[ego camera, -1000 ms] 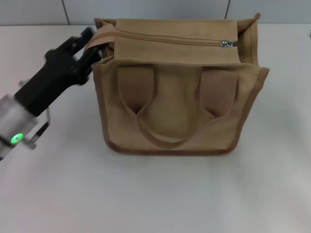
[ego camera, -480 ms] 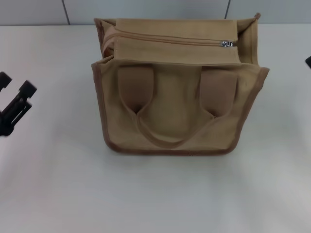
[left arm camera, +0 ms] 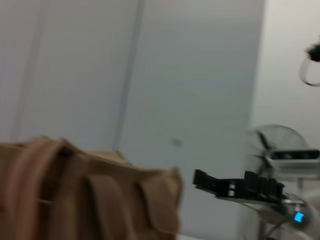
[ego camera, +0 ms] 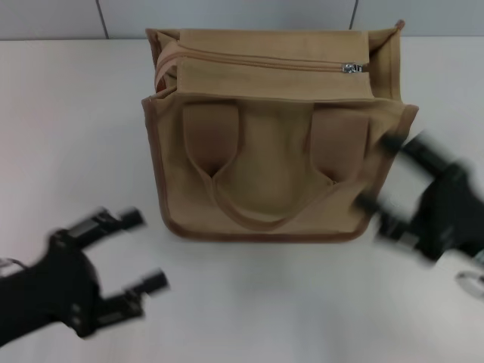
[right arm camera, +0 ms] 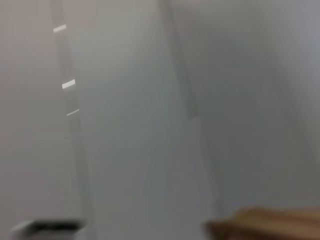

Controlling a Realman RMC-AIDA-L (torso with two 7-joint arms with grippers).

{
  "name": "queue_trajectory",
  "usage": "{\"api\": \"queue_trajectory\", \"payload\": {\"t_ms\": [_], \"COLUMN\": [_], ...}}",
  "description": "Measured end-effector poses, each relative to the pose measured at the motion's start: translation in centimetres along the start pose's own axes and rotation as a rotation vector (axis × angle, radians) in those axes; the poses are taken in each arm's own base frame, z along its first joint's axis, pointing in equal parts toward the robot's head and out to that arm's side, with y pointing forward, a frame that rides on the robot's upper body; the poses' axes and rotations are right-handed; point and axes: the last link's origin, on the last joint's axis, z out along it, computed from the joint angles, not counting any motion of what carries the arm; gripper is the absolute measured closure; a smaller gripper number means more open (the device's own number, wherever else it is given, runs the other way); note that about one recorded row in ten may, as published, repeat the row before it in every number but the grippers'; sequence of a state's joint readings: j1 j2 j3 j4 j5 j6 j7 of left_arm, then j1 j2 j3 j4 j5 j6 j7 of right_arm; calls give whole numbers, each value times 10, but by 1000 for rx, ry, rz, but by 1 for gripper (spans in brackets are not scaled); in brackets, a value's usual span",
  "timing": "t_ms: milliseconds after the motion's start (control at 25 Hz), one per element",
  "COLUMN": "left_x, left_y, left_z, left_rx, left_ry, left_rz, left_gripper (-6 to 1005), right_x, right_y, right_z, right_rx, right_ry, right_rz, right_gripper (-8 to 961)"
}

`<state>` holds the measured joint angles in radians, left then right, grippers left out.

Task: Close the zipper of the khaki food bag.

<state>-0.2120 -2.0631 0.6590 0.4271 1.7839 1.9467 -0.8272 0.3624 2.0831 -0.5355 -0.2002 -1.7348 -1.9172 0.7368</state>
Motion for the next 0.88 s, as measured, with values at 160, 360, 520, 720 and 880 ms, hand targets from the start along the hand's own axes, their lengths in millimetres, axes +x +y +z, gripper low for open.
{"api": "queue_trajectory", "payload": {"t_ms": [160, 360, 520, 720, 880], "left_x": [-5, -10, -11, -14, -16], "left_y": [-2, -1, -1, 3, 4], "left_z": [17, 28, 30, 30, 31], "left_rx": [-98, -157, -164, -183, -187], "left_ry": [-65, -105, -114, -125, -131], "left_rz": [1, 13, 16, 5, 2], "left_gripper": [187, 187, 187, 187, 187], "right_x": [18, 34, 40, 45, 46], "right_y": [24, 31, 29, 28, 27], "right_z": [13, 16, 15, 16, 17], "right_rx": [-256, -304, -255, -240, -236], "right_ry": [126, 205, 237, 258, 261], "right_rz": [-60, -91, -74, -73, -71], "right_gripper": [166, 123, 110, 110, 110]}}
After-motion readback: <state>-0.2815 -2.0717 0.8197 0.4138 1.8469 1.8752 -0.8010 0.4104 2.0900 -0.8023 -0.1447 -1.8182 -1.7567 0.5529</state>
